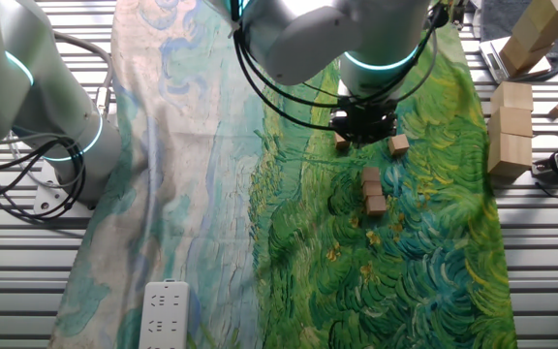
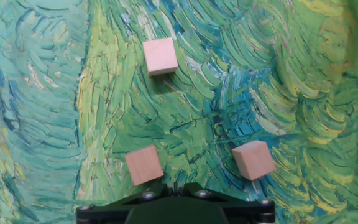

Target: Stack the blocks into a pyramid shape

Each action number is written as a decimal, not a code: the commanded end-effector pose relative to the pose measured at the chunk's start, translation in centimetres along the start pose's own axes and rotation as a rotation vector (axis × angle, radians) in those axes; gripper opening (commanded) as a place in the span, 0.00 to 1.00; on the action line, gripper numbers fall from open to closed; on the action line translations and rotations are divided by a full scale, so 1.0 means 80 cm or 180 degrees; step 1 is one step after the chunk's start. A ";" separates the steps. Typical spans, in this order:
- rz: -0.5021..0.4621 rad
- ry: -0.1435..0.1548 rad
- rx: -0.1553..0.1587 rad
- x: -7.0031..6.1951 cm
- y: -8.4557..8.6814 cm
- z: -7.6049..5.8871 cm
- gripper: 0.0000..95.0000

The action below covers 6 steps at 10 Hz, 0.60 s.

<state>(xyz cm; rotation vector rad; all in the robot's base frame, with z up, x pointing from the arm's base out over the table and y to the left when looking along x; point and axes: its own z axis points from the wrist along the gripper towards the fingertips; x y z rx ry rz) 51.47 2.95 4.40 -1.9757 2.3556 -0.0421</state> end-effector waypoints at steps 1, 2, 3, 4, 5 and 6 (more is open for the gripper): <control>-0.0021 0.0020 0.0009 0.001 0.001 0.000 0.00; -0.0046 0.0012 0.0008 0.001 0.001 0.000 0.00; -0.0048 0.0004 0.0005 0.001 0.001 0.000 0.00; -0.0041 -0.0063 -0.0023 -0.008 0.005 -0.001 0.00; -0.0008 -0.0071 -0.0031 -0.014 0.011 -0.004 0.00; 0.0041 -0.0061 -0.0026 -0.027 0.026 -0.007 0.00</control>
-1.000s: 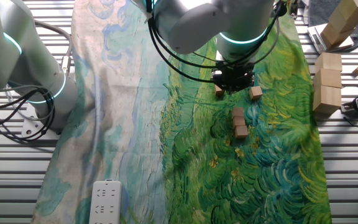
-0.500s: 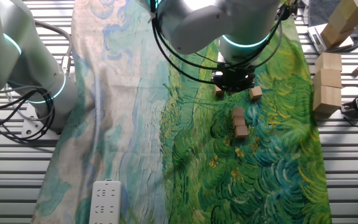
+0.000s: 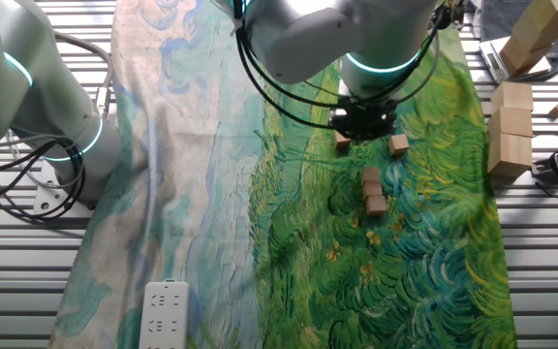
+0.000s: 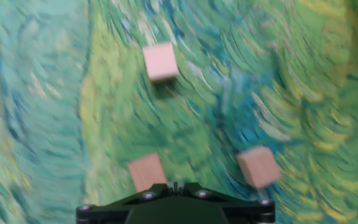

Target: Stack the blocks into a pyramid shape

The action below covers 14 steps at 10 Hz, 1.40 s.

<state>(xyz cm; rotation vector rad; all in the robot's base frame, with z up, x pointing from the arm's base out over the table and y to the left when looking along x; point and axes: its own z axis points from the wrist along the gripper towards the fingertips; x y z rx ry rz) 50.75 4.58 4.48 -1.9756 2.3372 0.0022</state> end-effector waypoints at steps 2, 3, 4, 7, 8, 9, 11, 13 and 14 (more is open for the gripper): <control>0.0019 0.0078 0.0031 -0.021 0.038 -0.008 0.00; -0.0043 0.0075 0.0029 -0.020 0.045 -0.010 0.00; -0.0140 0.0077 0.0028 -0.019 0.049 -0.010 0.60; -0.0269 0.0054 0.0115 -0.014 0.056 -0.002 0.80; -0.0272 0.0048 0.0138 -0.013 0.055 0.001 0.80; -0.0292 0.0039 0.0164 -0.013 0.053 0.004 0.80; -0.0362 0.0021 0.0219 -0.014 0.049 0.007 0.80; -0.0475 0.0020 0.0263 -0.015 0.038 0.011 0.80; -0.0508 0.0010 0.0263 -0.014 0.031 0.012 0.80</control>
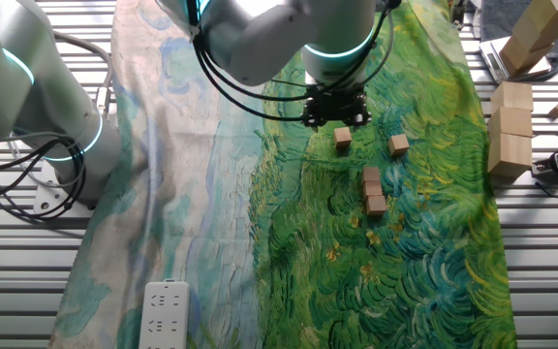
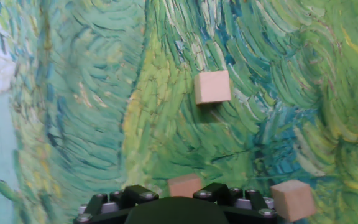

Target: Stack the blocks into a pyramid shape

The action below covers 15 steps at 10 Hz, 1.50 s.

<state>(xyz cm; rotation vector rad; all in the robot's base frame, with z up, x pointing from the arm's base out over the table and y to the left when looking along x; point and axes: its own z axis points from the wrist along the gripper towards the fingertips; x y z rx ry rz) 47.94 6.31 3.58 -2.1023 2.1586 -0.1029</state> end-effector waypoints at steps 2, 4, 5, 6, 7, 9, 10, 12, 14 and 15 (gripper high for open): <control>-0.0102 -0.0032 0.0015 0.003 -0.015 0.006 0.80; -0.0108 -0.0087 0.0000 0.004 -0.016 0.013 0.80; -0.0110 -0.0098 -0.0004 0.004 -0.016 0.015 0.80; -0.0115 -0.0112 -0.0012 0.004 -0.016 0.017 0.80; -0.0104 -0.0113 -0.0014 0.005 -0.016 0.019 0.80; -0.0071 -0.0121 -0.0021 0.005 -0.015 0.020 0.40; -0.0067 -0.0118 -0.0022 0.005 -0.015 0.022 0.40; -0.0069 -0.0118 -0.0029 0.005 -0.014 0.025 0.40; -0.0049 -0.0098 -0.0029 0.005 -0.013 0.027 0.00; -0.0010 -0.0087 -0.0033 0.005 -0.013 0.027 0.00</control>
